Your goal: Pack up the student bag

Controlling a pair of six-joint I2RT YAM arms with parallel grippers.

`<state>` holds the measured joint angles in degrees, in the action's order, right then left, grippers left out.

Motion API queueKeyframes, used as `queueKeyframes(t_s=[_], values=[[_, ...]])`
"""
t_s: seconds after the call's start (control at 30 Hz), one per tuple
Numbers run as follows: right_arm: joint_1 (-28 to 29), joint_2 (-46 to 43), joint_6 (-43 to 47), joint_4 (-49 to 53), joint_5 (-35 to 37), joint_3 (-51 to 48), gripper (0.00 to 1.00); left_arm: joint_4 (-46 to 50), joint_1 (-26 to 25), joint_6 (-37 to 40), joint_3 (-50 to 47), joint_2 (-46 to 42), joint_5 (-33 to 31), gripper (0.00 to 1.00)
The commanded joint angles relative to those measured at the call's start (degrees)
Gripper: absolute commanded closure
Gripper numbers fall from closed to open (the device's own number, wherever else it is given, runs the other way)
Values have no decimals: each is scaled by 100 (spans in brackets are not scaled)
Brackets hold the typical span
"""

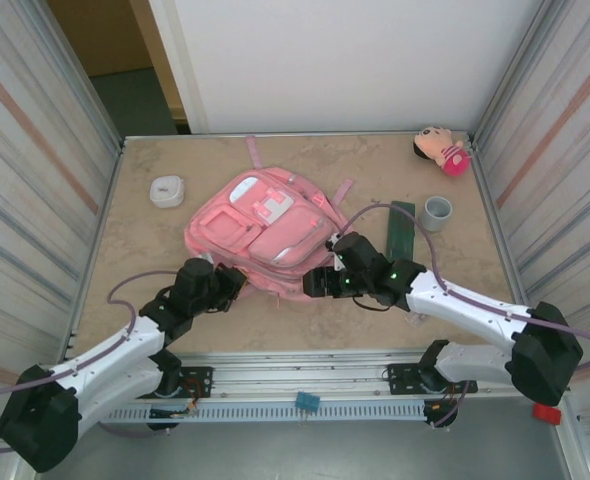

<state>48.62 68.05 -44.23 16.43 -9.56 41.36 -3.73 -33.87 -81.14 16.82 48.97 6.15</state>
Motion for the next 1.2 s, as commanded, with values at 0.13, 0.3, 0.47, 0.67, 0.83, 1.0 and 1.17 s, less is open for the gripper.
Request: queueKeyframes(t_s=[0.13,0.3,0.47,0.67,0.83,1.0,1.17], values=[[-112,118,-1347,-1128,-467,-421,22,-581,-76,116,295,82,139,100],[-220,378,-1585,-2068,-620,-418,25,-723,-218,145,344,242,204,100],[-297,361,-1477,-2517,-460,-183,59,-708,-384,201,296,396,138,100],[-365,22,-905,-1943,-335,237,86,-319,-401,424,173,408,-70,97],[-384,-168,-533,-1912,-447,450,100,-26,-401,918,275,334,-213,73],[-533,-169,-181,-1661,-716,800,100,473,-564,2471,653,-88,-774,46],[-733,-157,-26,-1352,-1055,1141,100,773,-921,5610,1065,-628,-1141,36]])
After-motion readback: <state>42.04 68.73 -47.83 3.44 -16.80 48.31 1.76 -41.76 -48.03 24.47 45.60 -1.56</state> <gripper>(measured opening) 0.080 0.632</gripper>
